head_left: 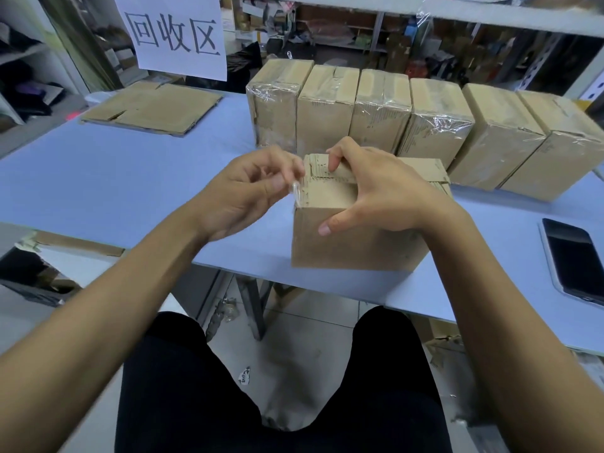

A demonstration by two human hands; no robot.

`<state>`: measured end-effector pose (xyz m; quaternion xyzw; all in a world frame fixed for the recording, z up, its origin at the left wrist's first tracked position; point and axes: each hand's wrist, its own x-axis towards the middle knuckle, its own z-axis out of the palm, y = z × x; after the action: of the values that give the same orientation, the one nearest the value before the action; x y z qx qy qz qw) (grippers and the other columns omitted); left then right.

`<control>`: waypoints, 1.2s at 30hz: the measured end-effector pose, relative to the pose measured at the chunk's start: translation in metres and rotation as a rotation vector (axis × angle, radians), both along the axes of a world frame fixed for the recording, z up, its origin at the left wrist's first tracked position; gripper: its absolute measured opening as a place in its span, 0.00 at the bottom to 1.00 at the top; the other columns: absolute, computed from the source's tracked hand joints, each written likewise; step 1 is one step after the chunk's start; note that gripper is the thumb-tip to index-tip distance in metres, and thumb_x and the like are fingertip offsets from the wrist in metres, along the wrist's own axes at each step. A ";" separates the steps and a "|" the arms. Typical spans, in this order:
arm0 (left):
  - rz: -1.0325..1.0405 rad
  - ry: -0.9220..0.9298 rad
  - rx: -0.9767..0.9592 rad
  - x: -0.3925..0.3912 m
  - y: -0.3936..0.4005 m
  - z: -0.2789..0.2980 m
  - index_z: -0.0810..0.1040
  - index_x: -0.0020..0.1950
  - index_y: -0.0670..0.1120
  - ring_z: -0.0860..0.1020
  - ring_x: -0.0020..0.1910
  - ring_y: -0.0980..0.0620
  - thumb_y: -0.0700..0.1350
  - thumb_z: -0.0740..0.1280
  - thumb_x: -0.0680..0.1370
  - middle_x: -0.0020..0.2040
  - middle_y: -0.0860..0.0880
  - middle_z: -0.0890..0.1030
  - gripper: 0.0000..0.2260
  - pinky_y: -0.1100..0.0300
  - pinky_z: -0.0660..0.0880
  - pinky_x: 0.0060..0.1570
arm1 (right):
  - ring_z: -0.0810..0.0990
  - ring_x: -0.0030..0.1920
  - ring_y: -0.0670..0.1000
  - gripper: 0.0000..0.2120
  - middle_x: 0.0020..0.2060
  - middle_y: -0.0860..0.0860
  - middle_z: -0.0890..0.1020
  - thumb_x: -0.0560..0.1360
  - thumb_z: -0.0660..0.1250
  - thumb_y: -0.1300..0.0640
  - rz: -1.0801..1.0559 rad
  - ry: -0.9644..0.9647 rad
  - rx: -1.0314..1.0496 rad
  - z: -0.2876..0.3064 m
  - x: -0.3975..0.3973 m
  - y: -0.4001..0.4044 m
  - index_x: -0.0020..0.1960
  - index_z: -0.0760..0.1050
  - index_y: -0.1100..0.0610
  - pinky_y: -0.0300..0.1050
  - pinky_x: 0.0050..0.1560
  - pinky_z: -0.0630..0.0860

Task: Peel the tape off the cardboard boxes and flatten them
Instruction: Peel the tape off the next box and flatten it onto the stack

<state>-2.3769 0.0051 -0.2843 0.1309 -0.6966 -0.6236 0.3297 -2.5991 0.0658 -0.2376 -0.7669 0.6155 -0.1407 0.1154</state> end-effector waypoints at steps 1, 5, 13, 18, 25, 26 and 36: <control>0.099 0.115 0.090 -0.001 0.008 -0.007 0.80 0.46 0.49 0.75 0.62 0.46 0.40 0.68 0.80 0.58 0.46 0.77 0.05 0.50 0.71 0.68 | 0.70 0.53 0.52 0.39 0.51 0.46 0.76 0.56 0.80 0.34 0.000 0.002 0.000 0.001 0.000 0.000 0.57 0.65 0.47 0.52 0.52 0.69; 0.834 0.078 -0.066 -0.013 0.055 -0.029 0.79 0.45 0.48 0.80 0.59 0.51 0.36 0.72 0.76 0.55 0.47 0.81 0.07 0.55 0.77 0.62 | 0.70 0.53 0.52 0.39 0.48 0.45 0.75 0.55 0.79 0.35 -0.009 0.002 0.003 0.002 0.002 0.002 0.58 0.65 0.48 0.51 0.52 0.69; 1.089 -0.084 -0.057 -0.060 0.093 -0.035 0.71 0.48 0.47 0.78 0.51 0.56 0.47 0.82 0.67 0.49 0.51 0.78 0.21 0.62 0.79 0.49 | 0.65 0.60 0.52 0.43 0.56 0.45 0.68 0.57 0.84 0.46 0.083 0.067 0.098 0.005 -0.003 -0.001 0.64 0.63 0.47 0.46 0.55 0.61; 1.168 -0.094 0.005 -0.063 0.095 -0.038 0.77 0.47 0.47 0.81 0.46 0.61 0.43 0.81 0.68 0.45 0.55 0.83 0.15 0.72 0.74 0.42 | 0.62 0.59 0.48 0.43 0.58 0.44 0.66 0.58 0.84 0.47 0.111 0.069 0.079 0.003 -0.006 -0.001 0.65 0.63 0.47 0.43 0.56 0.58; 1.177 -0.116 -0.076 -0.059 0.095 -0.041 0.80 0.42 0.50 0.80 0.39 0.63 0.39 0.76 0.73 0.38 0.62 0.82 0.08 0.72 0.72 0.43 | 0.62 0.60 0.49 0.43 0.58 0.43 0.67 0.58 0.83 0.46 0.111 0.047 0.064 0.001 -0.007 -0.002 0.65 0.63 0.45 0.45 0.58 0.59; 1.164 -0.131 -0.104 -0.056 0.095 -0.042 0.80 0.43 0.51 0.80 0.39 0.63 0.38 0.75 0.74 0.38 0.62 0.82 0.09 0.72 0.72 0.43 | 0.62 0.60 0.48 0.42 0.58 0.43 0.66 0.58 0.83 0.46 0.111 0.046 0.063 0.002 -0.007 -0.002 0.65 0.63 0.45 0.44 0.58 0.59; 1.054 -0.298 -0.155 -0.049 0.095 -0.047 0.73 0.50 0.52 0.80 0.47 0.59 0.49 0.83 0.65 0.48 0.56 0.81 0.23 0.66 0.78 0.45 | 0.62 0.59 0.48 0.42 0.57 0.42 0.67 0.58 0.83 0.46 0.104 0.050 0.028 0.002 -0.004 0.003 0.65 0.64 0.45 0.44 0.56 0.59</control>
<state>-2.4257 0.0999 -0.3313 0.5239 -0.6199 -0.2958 0.5037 -2.6027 0.0687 -0.2355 -0.7994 0.5794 -0.1066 0.1177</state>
